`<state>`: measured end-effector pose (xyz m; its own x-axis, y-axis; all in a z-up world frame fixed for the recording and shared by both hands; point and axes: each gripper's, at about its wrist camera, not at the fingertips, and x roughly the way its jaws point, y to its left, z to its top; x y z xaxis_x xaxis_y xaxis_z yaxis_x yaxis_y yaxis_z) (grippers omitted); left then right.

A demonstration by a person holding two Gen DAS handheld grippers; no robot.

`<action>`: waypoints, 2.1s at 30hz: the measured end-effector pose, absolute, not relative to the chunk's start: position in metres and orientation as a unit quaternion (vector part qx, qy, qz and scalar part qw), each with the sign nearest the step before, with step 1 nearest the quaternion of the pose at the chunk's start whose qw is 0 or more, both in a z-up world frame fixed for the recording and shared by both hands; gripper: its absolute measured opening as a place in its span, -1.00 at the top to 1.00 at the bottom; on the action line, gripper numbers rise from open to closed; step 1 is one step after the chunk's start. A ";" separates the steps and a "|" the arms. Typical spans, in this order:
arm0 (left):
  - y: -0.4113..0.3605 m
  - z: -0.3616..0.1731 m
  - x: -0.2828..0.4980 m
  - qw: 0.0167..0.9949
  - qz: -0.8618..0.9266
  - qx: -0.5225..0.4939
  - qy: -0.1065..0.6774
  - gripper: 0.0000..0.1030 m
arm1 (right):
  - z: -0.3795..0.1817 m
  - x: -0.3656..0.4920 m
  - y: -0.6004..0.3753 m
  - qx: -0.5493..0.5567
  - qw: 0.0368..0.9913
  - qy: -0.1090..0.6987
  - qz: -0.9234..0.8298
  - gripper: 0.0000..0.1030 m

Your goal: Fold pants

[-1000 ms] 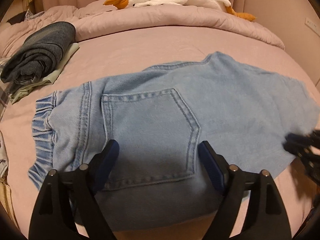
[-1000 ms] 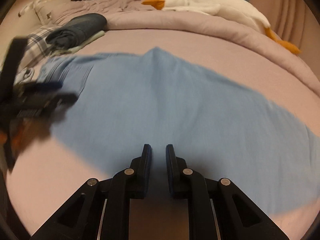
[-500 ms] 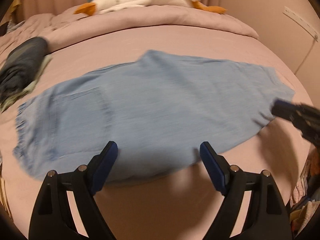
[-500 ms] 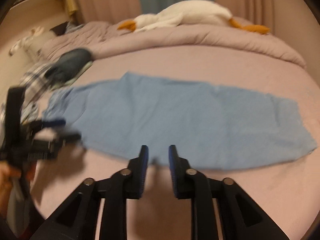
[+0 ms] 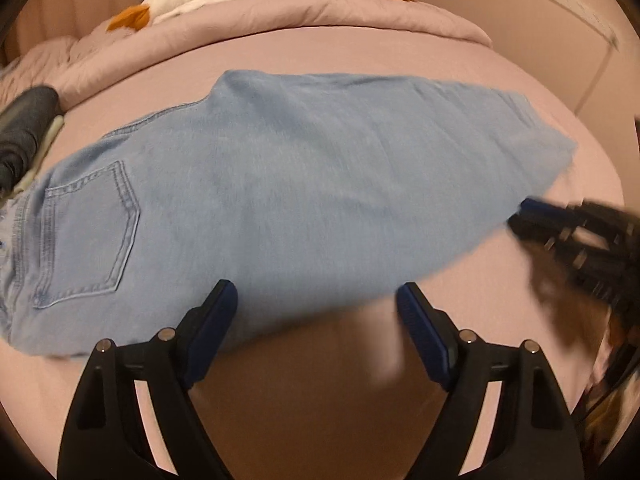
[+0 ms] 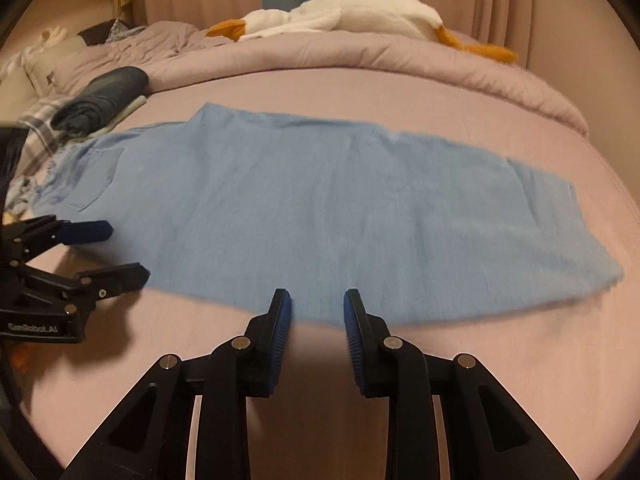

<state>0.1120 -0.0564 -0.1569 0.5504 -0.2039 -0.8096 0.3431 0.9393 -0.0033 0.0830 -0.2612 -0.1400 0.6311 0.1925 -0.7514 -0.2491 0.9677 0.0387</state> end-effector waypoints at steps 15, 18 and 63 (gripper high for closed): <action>-0.069 -0.108 0.108 0.872 -0.236 -0.045 0.426 -0.61 | -0.147 0.038 -0.480 0.328 0.878 0.347 -0.032 -0.15; -0.087 -0.105 0.126 0.861 -0.255 -0.075 0.433 -0.61 | -0.152 0.055 -0.497 0.354 0.871 0.339 -0.045 -0.15; -0.103 -0.108 0.170 0.763 -0.346 -0.352 0.417 -0.78 | -0.079 0.100 -0.268 -0.011 0.964 0.242 0.109 0.77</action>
